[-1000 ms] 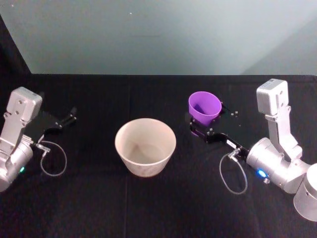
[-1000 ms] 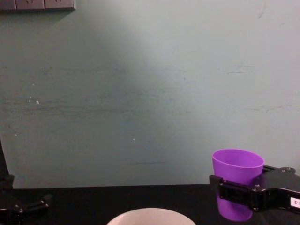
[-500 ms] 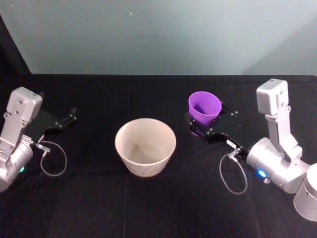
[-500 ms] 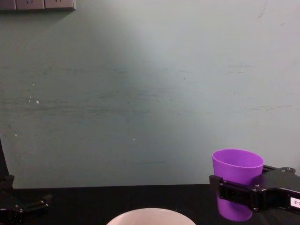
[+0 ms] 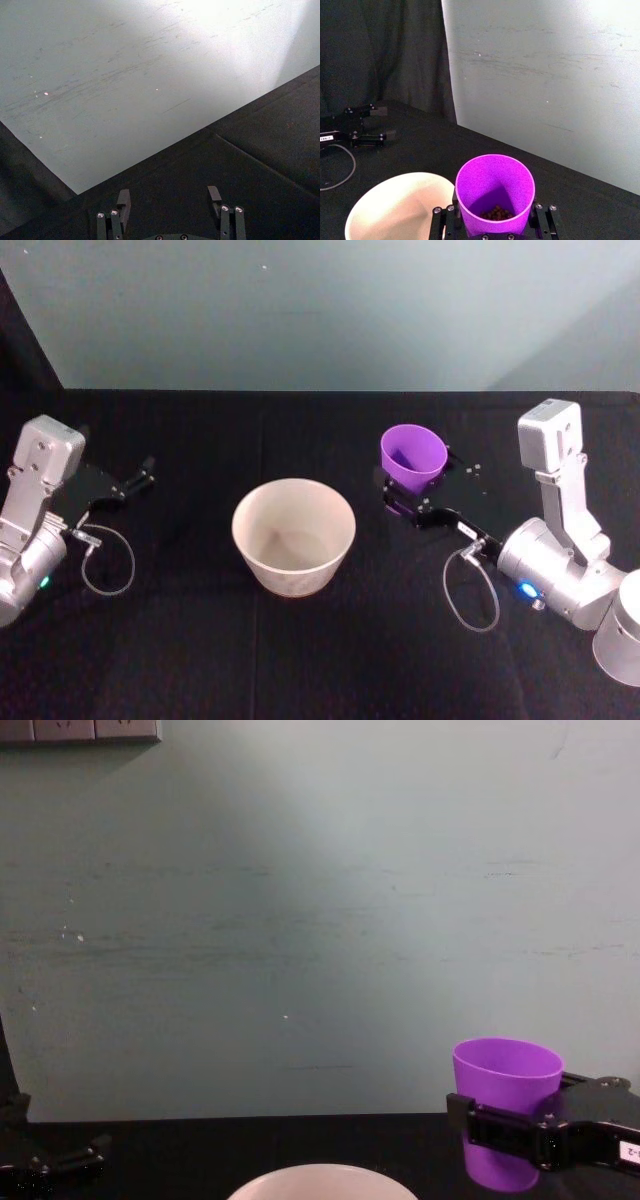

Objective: Pick up the cup and pour the mung beans from the cup into the bowl.

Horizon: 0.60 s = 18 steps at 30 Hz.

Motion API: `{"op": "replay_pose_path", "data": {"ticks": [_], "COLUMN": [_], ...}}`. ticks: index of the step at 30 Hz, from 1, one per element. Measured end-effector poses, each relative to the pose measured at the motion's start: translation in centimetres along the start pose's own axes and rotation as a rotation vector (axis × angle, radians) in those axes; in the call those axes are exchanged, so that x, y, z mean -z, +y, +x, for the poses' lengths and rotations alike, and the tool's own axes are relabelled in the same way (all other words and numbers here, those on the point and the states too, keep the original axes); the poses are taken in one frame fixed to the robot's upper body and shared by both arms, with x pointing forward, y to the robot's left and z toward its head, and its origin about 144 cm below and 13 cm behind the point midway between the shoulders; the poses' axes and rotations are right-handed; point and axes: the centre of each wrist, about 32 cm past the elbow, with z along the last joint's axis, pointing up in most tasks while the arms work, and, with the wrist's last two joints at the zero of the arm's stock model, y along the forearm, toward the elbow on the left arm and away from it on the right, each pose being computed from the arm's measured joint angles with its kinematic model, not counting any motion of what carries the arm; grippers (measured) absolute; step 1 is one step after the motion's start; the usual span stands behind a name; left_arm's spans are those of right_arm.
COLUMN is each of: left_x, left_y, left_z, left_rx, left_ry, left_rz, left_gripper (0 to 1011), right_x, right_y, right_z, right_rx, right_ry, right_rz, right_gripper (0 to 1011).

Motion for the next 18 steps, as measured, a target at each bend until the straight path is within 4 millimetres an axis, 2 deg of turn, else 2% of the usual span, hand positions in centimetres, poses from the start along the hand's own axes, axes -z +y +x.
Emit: {"op": "replay_pose_path", "data": {"ticks": [7,18], "left_x": [0.0,0.0], "left_y": [0.0,0.0], "left_z": [0.0,0.0], "left_rx": [0.000,0.000], "left_ry": [0.000,0.000], "left_rz": [0.000,0.000], "left_gripper": [1000,1000], "right_x": [-0.2,-2.5], "right_y": [0.0,0.9], "right_z": [0.0,-1.4], "right_rx": [-0.004,-0.027], "right_ry": [-0.013,-0.235], "right_rz": [-0.005,-0.093], "right_gripper": [723,723]}}
